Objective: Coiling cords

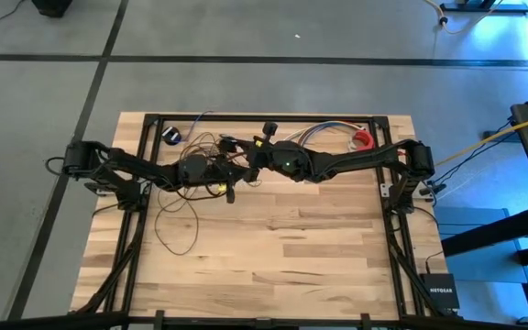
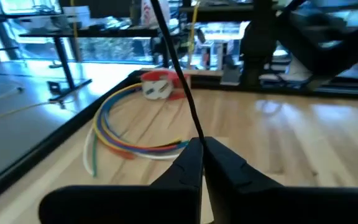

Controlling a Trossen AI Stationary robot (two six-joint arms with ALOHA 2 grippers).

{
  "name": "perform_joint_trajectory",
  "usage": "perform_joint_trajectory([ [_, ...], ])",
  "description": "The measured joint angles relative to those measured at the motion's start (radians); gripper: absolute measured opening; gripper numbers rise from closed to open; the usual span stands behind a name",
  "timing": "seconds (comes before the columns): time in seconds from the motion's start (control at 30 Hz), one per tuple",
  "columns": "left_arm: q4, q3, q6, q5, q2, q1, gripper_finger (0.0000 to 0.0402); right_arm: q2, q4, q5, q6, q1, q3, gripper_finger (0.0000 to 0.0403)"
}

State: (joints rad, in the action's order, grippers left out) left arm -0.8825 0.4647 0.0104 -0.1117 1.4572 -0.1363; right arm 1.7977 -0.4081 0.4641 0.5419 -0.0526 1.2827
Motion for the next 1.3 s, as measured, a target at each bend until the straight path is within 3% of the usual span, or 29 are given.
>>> perform_joint_trajectory([
  [0.27,0.031,0.012,0.085,-0.108,0.046,-0.053,0.0001,-0.008,-0.024,0.005,0.002,0.054,-0.001,0.0003],
  [0.5,0.065,0.012,0.154,-0.143,0.022,-0.077,0.0001,-0.044,0.056,0.108,0.013,0.118,0.000,0.0003],
  [0.67,0.132,0.012,0.224,-0.221,-0.006,-0.076,0.0001,-0.056,0.145,0.178,0.013,0.162,0.000,0.0003],
  [0.87,0.294,0.011,0.284,-0.301,-0.116,-0.076,0.0001,-0.059,0.301,0.306,-0.007,0.194,0.000,0.0003],
  [1.1,0.449,0.012,0.340,-0.365,-0.300,-0.076,0.0001,-0.058,0.457,0.295,-0.118,0.197,-0.002,0.0003],
  [1.3,0.552,0.012,0.328,-0.365,-0.439,-0.065,0.0001,-0.058,0.491,0.308,-0.147,0.187,-0.001,0.0003],
])
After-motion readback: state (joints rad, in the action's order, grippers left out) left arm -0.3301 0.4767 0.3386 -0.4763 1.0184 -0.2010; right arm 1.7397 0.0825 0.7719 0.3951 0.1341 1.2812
